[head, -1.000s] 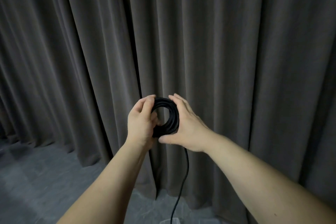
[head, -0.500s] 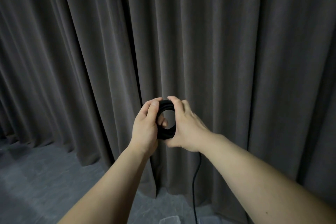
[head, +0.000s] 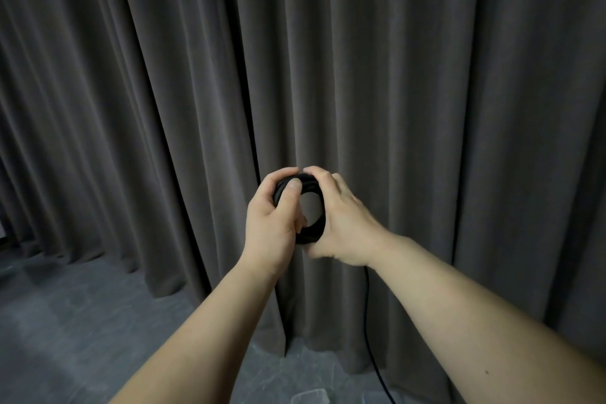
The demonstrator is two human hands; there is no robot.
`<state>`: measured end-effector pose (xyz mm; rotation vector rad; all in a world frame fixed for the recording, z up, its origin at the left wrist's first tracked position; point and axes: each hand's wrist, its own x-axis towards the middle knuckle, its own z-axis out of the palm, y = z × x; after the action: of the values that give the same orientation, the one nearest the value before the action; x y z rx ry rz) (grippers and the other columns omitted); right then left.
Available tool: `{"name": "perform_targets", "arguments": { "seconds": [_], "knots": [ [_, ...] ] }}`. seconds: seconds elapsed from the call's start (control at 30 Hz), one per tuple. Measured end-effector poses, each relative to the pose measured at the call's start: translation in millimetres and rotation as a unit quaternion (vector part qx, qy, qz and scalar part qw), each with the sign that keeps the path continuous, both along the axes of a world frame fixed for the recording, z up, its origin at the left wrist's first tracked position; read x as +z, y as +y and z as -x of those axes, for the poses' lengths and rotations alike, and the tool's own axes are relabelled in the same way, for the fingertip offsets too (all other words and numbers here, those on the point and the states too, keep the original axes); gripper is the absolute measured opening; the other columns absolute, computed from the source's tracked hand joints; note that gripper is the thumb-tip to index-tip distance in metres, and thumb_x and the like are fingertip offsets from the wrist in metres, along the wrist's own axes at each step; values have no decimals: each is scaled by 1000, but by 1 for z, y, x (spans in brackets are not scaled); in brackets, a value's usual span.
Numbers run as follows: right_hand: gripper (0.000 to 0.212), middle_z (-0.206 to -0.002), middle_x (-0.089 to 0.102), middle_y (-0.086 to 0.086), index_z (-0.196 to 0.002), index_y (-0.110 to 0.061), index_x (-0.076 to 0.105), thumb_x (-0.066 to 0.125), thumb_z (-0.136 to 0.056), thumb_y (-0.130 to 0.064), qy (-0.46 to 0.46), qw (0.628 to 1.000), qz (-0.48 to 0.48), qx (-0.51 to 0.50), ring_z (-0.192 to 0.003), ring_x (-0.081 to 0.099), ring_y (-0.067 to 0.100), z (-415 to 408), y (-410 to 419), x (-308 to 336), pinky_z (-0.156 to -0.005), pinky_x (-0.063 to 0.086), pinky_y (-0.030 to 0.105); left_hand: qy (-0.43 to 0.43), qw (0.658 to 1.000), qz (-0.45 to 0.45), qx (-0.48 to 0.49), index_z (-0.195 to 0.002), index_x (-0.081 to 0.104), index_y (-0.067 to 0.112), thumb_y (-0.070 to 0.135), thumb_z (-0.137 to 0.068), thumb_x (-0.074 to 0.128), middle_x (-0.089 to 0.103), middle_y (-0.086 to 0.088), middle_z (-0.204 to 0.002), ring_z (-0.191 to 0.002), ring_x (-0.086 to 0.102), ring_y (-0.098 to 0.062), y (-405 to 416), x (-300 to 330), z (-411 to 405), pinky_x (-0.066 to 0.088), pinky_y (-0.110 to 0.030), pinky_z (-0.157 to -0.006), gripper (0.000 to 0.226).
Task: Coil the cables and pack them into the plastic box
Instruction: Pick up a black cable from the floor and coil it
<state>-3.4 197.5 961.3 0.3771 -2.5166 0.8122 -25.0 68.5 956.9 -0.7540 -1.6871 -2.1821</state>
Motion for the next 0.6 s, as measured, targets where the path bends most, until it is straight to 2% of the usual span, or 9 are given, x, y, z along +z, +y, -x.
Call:
{"name": "perform_targets", "arguments": {
  "seconds": [0.17,0.23,0.27,0.33,0.4,0.47,0.53,0.6],
  "knots": [
    [128,-148,20,-7,-144,-48,-13,84,-63,-38,-13,1000,-8,-7,-127,45,25,-2,-3,8,-95,45,34,-31,997,-68,20,-105,65,17,16,-100,49,39,6,-47,-44,33,-11,2,7,10,32,-28,-50,16],
    [124,-149,28,-2,-144,-48,-15,82,-68,-38,-44,999,4,-16,-125,47,24,-4,-2,7,-96,44,33,-37,993,-107,38,-102,64,15,15,-100,49,40,7,-48,-44,33,-10,-2,11,17,32,-28,-50,15],
    [116,-143,40,0,-145,-47,-12,78,-73,-33,-63,998,11,-20,-115,53,21,-4,-1,5,-92,46,31,-41,990,-128,49,-101,64,14,15,-100,49,41,8,-48,-44,33,-10,-5,14,22,32,-29,-50,15],
    [88,-110,59,-2,-146,-34,9,67,-81,-21,-89,995,25,-35,-85,58,13,-2,4,-3,-78,48,27,-55,981,-173,73,-100,63,14,15,-100,48,40,8,-50,-46,31,-9,-13,19,31,32,-28,-49,15],
    [47,-87,60,-3,-125,-25,36,58,-84,-15,-83,993,52,-67,-75,58,12,1,9,-12,-70,47,27,-76,968,-219,100,-99,63,14,16,-100,49,40,6,-52,-47,31,-9,-23,22,38,31,-27,-49,13],
    [19,-81,60,-3,-101,-25,46,54,-87,-15,-62,988,99,-97,-75,62,19,3,13,-22,-69,51,31,-103,951,-263,126,-96,62,15,17,-99,52,41,5,-53,-47,32,-9,-33,25,42,31,-27,-51,11],
    [6,-76,62,-3,-91,-26,49,53,-92,-22,-37,986,120,-113,-72,63,21,2,13,-27,-67,53,33,-121,939,-288,146,-95,61,16,18,-97,53,42,5,-53,-46,34,-8,-39,25,45,32,-26,-50,9],
    [4,-79,61,-3,-91,-25,51,50,-95,-26,1,992,47,-118,-74,58,23,-4,8,-23,-64,48,32,-111,940,-267,180,-98,62,16,19,-96,55,44,5,-53,-46,35,-8,-43,24,47,33,-24,-49,8]
  ]
}}
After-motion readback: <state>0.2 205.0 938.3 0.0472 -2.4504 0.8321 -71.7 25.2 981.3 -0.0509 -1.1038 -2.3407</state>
